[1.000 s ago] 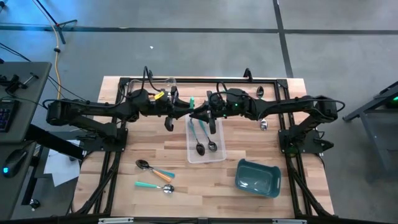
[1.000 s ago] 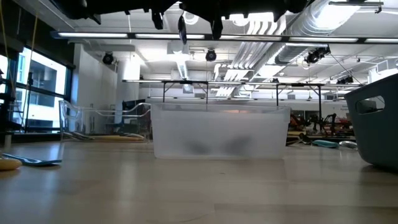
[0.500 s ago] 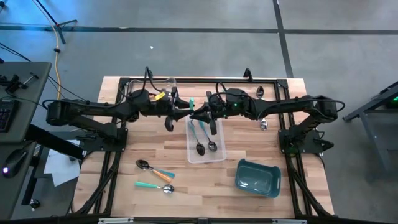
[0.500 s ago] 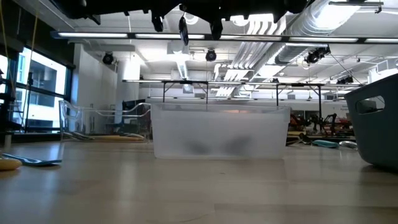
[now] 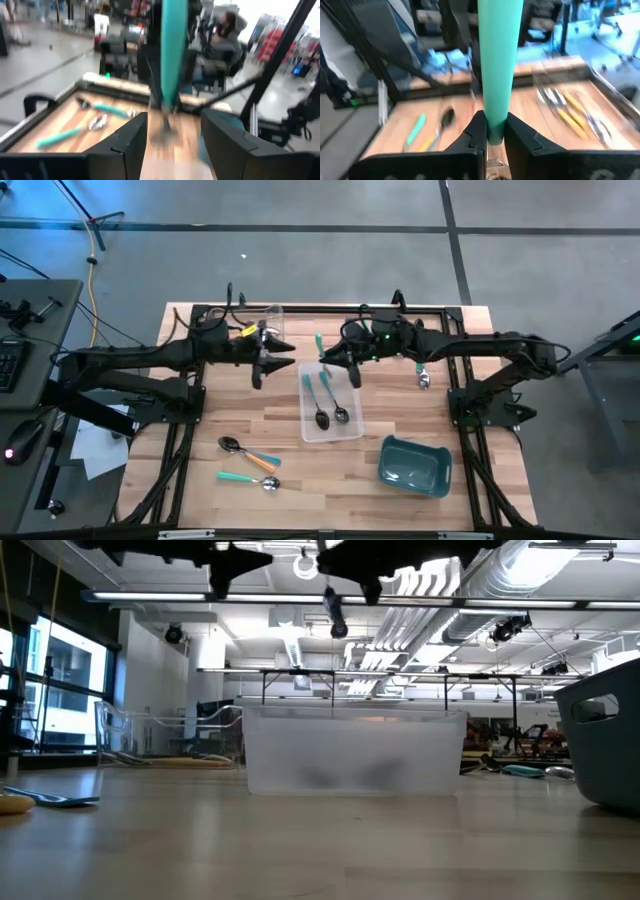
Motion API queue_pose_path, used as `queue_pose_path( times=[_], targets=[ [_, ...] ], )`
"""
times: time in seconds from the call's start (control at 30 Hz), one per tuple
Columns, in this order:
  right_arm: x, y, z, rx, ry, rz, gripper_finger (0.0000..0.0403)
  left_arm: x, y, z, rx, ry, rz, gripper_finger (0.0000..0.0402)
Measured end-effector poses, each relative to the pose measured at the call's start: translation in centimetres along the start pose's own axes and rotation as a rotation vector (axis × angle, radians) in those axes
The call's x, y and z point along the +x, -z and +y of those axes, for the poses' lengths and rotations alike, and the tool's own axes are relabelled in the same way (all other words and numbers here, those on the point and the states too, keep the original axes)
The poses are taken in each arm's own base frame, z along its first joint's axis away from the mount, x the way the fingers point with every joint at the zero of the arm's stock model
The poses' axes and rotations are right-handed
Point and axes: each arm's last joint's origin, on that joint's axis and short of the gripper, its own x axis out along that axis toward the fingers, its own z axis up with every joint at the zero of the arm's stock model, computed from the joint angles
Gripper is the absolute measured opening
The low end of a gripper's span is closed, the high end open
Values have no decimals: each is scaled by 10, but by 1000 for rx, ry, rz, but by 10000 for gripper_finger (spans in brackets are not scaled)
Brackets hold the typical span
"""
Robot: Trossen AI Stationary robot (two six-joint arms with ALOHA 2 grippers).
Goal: Sort silverware by color (type)
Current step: Put the light blue spoon into the blue bin
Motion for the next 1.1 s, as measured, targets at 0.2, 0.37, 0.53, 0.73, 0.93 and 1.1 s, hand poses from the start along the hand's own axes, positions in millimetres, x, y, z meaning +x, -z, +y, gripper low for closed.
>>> queue_pose_path(
  times=[0.2, 0.37, 0.53, 0.73, 0.93, 1.1],
  targets=[
    [-40, 19, 0, 16, 100, 91, 26, -23, 7, -3, 13, -24, 106, 175],
    [-77, 45, 6, 74, 195, 70, 26, -36, 21, -2, -3, -69, 22, 176],
    [-102, 64, 15, 95, 219, -16, 26, -43, 39, 1, -49, -74, -96, 177],
    [-108, 72, 17, 113, 243, -51, 26, -43, 49, 4, -56, -87, -82, 174],
    [-108, 72, 17, 114, 243, -53, 26, -43, 49, 3, -55, -84, -86, 156],
    [-108, 71, 17, 115, 242, -59, 26, -43, 49, 3, -55, -66, -83, 76]
  ],
)
